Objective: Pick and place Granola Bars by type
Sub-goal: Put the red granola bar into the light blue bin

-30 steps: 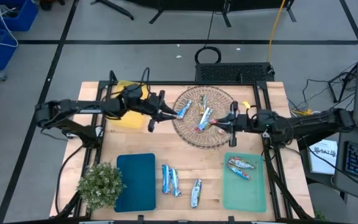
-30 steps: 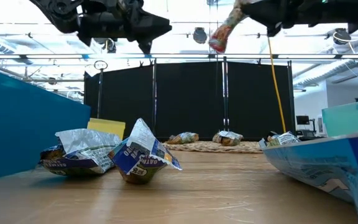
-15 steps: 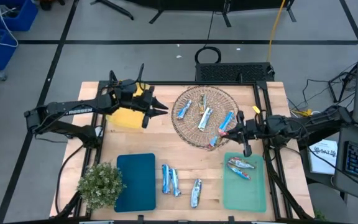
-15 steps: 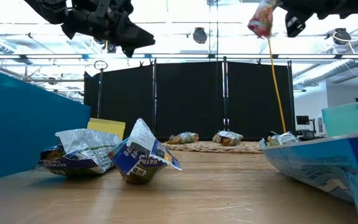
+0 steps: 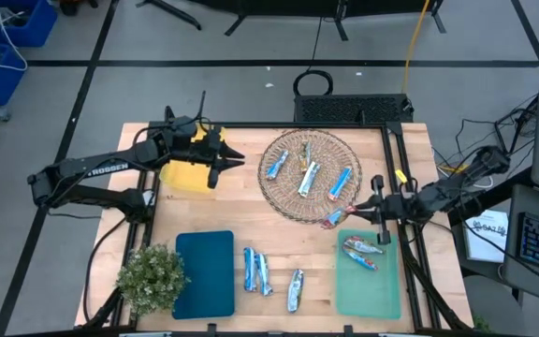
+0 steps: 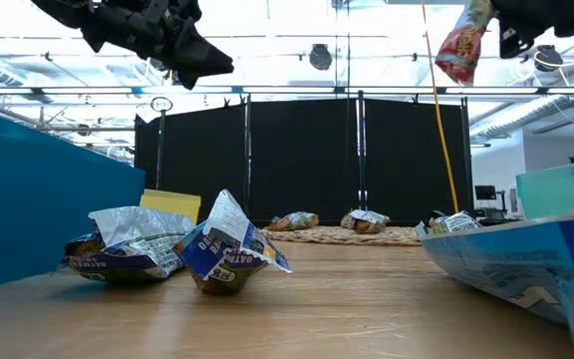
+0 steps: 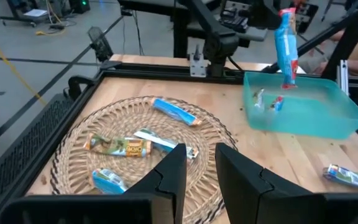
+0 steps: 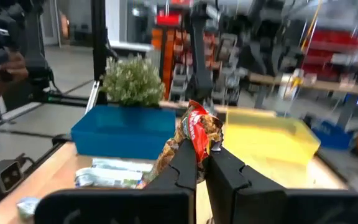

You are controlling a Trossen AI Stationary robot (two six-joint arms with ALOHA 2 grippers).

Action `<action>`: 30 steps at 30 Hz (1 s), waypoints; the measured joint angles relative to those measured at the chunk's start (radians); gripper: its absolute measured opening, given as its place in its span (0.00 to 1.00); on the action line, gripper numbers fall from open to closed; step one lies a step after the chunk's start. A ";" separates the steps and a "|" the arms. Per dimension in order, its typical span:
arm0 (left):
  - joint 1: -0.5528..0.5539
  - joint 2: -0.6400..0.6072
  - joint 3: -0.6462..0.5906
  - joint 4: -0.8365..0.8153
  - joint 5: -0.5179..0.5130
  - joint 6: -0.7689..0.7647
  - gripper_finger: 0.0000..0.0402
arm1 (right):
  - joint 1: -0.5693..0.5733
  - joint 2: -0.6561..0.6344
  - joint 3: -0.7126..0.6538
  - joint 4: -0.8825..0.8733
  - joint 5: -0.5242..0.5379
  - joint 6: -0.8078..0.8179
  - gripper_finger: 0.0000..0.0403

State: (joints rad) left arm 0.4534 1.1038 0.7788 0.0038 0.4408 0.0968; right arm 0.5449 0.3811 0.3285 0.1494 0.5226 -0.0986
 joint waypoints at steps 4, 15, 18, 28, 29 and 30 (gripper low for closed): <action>-0.004 0.002 0.000 0.005 -0.009 -0.001 0.23 | 0.000 -0.088 -0.099 0.118 0.000 -0.065 0.01; -0.004 0.002 0.000 0.007 -0.025 0.000 0.23 | 0.000 -0.142 -0.026 -0.212 -0.254 0.323 0.01; -0.004 0.002 0.000 0.007 -0.025 0.002 0.23 | 0.001 -0.128 0.033 -0.325 -0.319 0.454 0.01; -0.004 0.002 0.000 0.007 -0.025 0.003 0.23 | 0.008 0.061 0.134 -0.564 -0.449 0.853 0.01; -0.004 0.002 0.000 0.007 -0.025 0.003 0.23 | 0.015 0.090 0.134 -0.570 -0.462 0.885 0.01; -0.004 0.002 0.000 0.007 -0.025 0.002 0.23 | 0.020 0.116 0.134 -0.577 -0.478 0.914 0.01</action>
State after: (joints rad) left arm 0.4496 1.1061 0.7788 0.0109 0.4160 0.0991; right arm 0.5648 0.4969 0.4626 -0.4275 0.0449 0.8152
